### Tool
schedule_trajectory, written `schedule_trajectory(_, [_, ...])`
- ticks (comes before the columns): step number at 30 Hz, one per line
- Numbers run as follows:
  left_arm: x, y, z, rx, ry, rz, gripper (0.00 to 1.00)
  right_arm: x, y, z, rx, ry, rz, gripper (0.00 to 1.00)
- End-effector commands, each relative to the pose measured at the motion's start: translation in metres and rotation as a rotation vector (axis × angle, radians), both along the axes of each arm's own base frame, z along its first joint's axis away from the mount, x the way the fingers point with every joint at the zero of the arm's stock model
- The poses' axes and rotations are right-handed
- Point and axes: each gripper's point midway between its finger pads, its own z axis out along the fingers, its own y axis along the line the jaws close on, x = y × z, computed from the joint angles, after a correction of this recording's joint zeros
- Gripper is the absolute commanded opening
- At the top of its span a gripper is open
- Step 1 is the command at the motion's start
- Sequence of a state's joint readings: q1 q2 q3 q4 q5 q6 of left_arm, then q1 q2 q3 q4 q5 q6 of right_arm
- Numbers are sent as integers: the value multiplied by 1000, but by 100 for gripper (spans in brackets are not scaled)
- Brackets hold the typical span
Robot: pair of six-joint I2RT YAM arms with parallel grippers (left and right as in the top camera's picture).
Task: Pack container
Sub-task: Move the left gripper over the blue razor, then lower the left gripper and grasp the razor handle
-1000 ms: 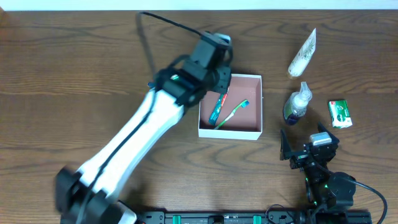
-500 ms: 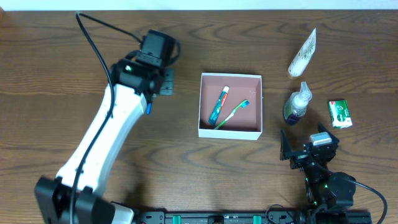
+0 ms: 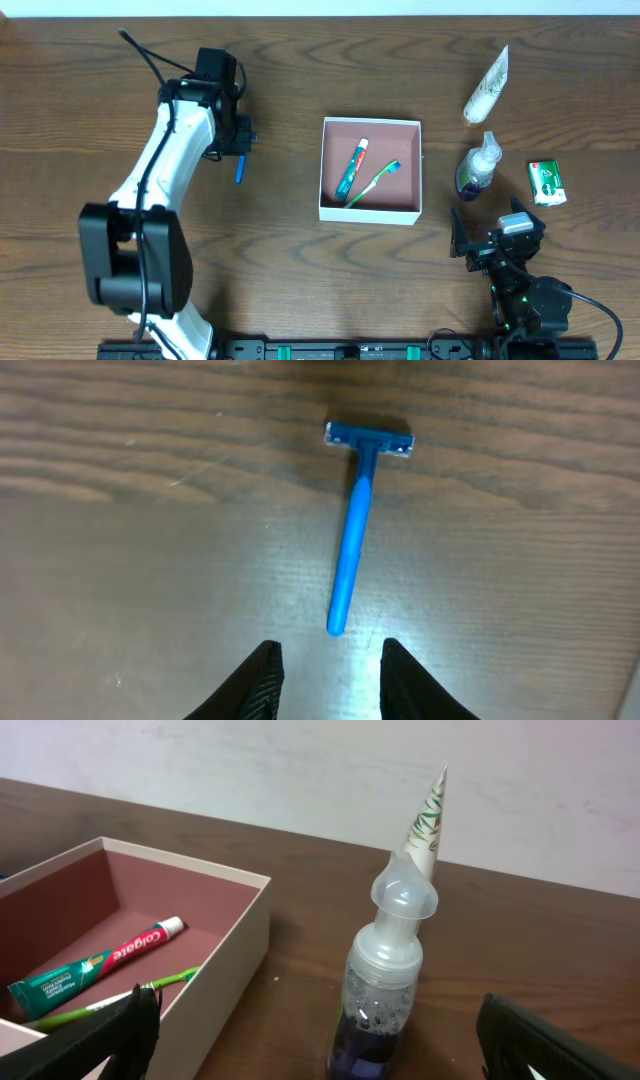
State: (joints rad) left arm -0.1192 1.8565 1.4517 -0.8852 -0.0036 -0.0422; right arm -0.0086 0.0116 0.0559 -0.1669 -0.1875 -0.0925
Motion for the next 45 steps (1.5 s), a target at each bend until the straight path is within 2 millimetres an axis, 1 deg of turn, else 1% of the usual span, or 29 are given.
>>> schedule_trajectory(1, [1,-3,-12,-5,25,-78,34,0,-1,-1,-9,-3,-3,99])
schedule_trajectory(7, [7,-4,-32,-4,46,-79,34,0,-1,-1,-9,-3,-2,99])
schedule_trajectory(16, [2,-3,-64,2,126,-79,34,0,-1,-1,-9,-3,-2,99])
schedule_trajectory(22, [4,-3,-67,1,120,-79,34,0,-1,-1,-9,-3,-2,99])
schedule_trajectory(27, [7,-11,-67,-41,110,-86,34,0,-1,-1,-9,-3,-2,99])
schedule_trajectory(30, [7,-11,-70,-42,104,-86,34,0,-1,-1,-9,-3,-3,99])
schedule_trajectory(32, [6,-11,-72,-41,106,-86,35,0,-1,-1,-9,-3,-2,99])
schedule_trajectory(36, [2,-10,-77,-38,114,-89,34,0,-1,-1,-9,-3,-2,99])
schedule_trajectory(45, [5,-10,-78,-38,105,-93,34,0,-1,-1,-9,-3,-3,99])
